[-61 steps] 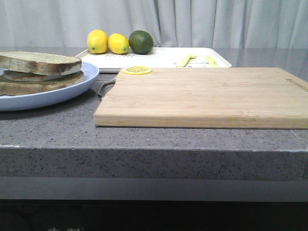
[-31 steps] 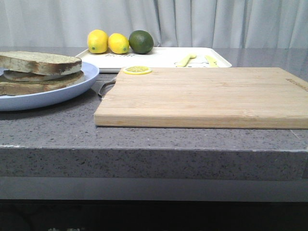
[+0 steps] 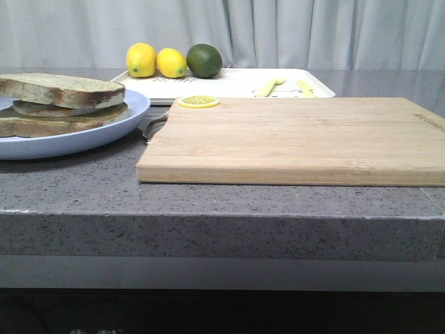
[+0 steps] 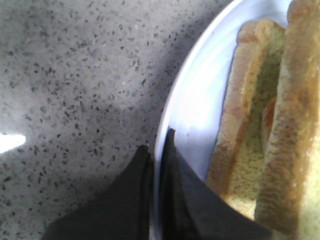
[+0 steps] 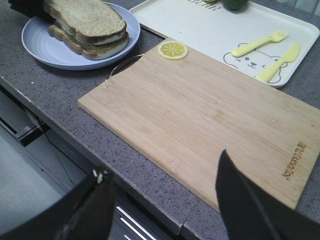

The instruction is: Place bread and move sandwich to tray

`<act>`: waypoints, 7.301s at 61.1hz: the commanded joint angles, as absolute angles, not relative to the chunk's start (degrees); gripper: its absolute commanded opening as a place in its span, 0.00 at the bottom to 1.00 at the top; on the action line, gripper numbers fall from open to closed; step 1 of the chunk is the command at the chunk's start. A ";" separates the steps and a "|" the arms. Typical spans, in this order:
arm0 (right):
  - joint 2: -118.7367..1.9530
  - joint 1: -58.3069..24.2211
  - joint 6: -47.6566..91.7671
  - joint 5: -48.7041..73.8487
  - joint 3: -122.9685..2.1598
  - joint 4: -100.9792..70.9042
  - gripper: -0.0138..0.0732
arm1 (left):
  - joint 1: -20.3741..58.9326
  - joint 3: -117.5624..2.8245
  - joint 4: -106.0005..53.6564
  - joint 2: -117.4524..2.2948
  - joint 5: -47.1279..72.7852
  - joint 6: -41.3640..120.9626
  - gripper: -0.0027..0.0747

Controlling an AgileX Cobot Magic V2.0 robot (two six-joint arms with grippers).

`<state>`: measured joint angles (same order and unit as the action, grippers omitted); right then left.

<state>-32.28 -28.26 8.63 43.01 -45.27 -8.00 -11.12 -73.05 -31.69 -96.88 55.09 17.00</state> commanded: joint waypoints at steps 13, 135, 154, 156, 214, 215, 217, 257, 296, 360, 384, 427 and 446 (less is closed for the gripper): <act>-32.30 -28.29 8.55 38.65 -46.78 -7.86 0.69 | -11.19 -80.70 -35.83 -93.43 55.50 17.73 0.01; -32.30 -28.29 8.55 38.65 -46.78 -7.86 0.69 | -0.77 -123.31 -43.95 -121.47 56.86 1.03 0.57; -32.30 -28.29 8.55 38.65 -46.78 -7.86 0.69 | -0.91 -121.24 -25.28 -106.83 59.02 1.03 0.57; -32.30 -28.29 8.55 38.65 -46.78 -7.86 0.69 | -0.30 -120.31 -24.05 -105.26 58.60 1.03 0.57; -32.30 -28.29 8.55 38.65 -46.78 -7.86 0.69 | 22.54 -52.81 -2.52 -43.29 32.63 3.78 0.57; -32.30 -28.29 8.55 38.65 -46.78 -7.86 0.69 | 22.54 -51.67 -2.52 -42.14 32.54 3.78 0.57; -32.30 -28.29 8.55 38.65 -46.78 -7.86 0.69 | 22.54 -50.22 -2.52 -40.64 32.40 3.78 0.57; -32.30 -28.29 8.55 37.94 -46.78 -7.86 0.69 | 22.54 -36.27 0.89 -20.45 35.23 3.78 0.57; -32.30 -28.29 8.55 38.77 -46.78 -7.86 0.08 | 22.54 -36.27 0.89 -20.45 35.47 3.78 0.01; -32.30 -28.29 8.55 38.70 -46.78 -7.86 0.08 | 6.85 -6.94 -3.32 -0.05 4.44 1.81 0.01; -32.30 -28.29 8.55 38.69 -46.78 -7.86 0.08 | 6.25 0.35 0.00 1.50 -1.72 -5.27 0.01; -32.30 -28.29 8.55 38.69 -46.78 -7.86 0.08 | 4.22 0.35 -1.02 1.50 -1.70 -3.40 0.01; -32.30 -28.29 8.55 38.69 -46.78 -7.86 0.08 | 3.73 0.35 -1.02 1.50 -1.70 -3.40 0.01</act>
<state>-32.28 -28.26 8.63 42.60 -45.27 -8.00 3.90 0.00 -0.55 0.16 3.09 -3.54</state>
